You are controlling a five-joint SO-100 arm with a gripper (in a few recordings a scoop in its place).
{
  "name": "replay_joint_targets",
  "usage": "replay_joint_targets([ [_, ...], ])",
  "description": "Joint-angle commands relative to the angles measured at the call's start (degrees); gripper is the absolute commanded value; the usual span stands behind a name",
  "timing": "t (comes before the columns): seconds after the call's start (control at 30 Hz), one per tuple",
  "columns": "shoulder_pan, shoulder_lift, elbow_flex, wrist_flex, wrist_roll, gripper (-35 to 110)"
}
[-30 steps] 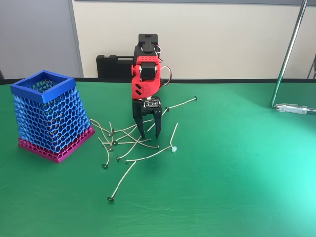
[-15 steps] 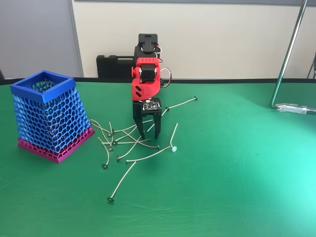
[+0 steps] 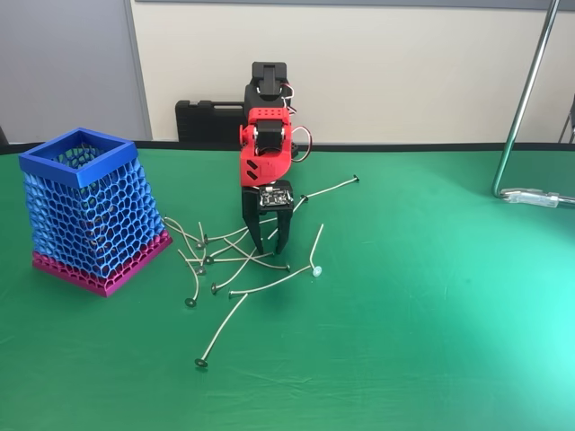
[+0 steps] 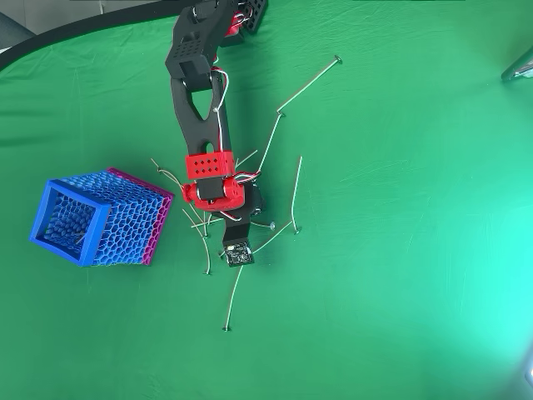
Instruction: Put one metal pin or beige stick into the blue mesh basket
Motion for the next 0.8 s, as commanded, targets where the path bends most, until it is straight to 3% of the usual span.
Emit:
replay_joint_targets([
  [0.0,-0.62,0.53,0.0,-0.44,0.18,11],
  [0.27,-0.62,0.44,-0.26,-0.44,0.44,1],
  [0.77,-3.25,0.7,-2.55,-0.62,5.01,1],
])
